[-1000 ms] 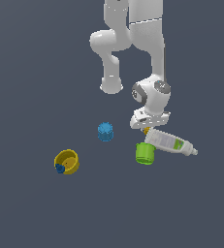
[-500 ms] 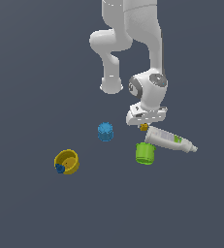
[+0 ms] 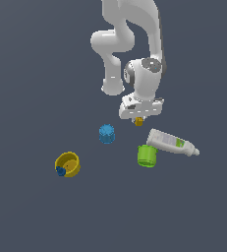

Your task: Pick up a designated object from a clutter of objects.

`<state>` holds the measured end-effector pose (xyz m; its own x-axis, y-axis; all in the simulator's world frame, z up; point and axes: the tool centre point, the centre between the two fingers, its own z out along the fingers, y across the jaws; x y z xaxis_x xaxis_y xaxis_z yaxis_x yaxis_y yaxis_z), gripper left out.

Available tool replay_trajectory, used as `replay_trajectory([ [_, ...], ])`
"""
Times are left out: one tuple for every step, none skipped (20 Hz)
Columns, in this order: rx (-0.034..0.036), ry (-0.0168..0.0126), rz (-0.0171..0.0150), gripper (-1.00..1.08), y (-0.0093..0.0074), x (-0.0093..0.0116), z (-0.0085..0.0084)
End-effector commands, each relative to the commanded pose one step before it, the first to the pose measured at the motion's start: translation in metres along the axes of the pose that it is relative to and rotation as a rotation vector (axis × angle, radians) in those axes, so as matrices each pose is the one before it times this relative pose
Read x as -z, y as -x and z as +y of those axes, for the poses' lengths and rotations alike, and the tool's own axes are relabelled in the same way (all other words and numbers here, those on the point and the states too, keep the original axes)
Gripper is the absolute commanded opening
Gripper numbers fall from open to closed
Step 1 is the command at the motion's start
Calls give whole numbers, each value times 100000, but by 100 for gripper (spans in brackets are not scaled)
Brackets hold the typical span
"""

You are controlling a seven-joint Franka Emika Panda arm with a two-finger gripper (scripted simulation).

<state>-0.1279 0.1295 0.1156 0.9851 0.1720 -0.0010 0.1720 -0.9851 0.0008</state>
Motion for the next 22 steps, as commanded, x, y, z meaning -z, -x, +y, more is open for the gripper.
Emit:
replay_trajectory([
  [70,-233,44,-100,328,1775,1285],
  [8,-68,6,-100,122,719,527],
  [8,-68,7,-100,122,723,528],
  [8,-68,8,-100,123,733,534],
  [8,-68,8,-100,126,749,546],
  [7,-68,9,-100,129,769,561],
  [7,-68,10,-100,132,793,579],
  [6,-68,10,-100,137,820,601],
  [0,0,0,-100,138,836,608],
  [4,-68,12,-100,140,844,623],
  [0,0,0,-100,137,837,611],
  [-2,-68,13,-100,139,840,628],
  [0,0,0,-100,136,836,615],
  [0,0,0,-100,136,838,618],
  [0,0,0,-100,136,841,622],
  [0,0,0,-100,135,845,628],
  [0,0,0,-100,135,850,633],
  [-68,7,10,-100,141,861,666],
  [0,0,0,-100,135,864,647],
  [0,0,0,-100,134,872,655],
  [-56,79,-10,-100,135,882,664],
  [0,0,0,-100,133,890,674],
])
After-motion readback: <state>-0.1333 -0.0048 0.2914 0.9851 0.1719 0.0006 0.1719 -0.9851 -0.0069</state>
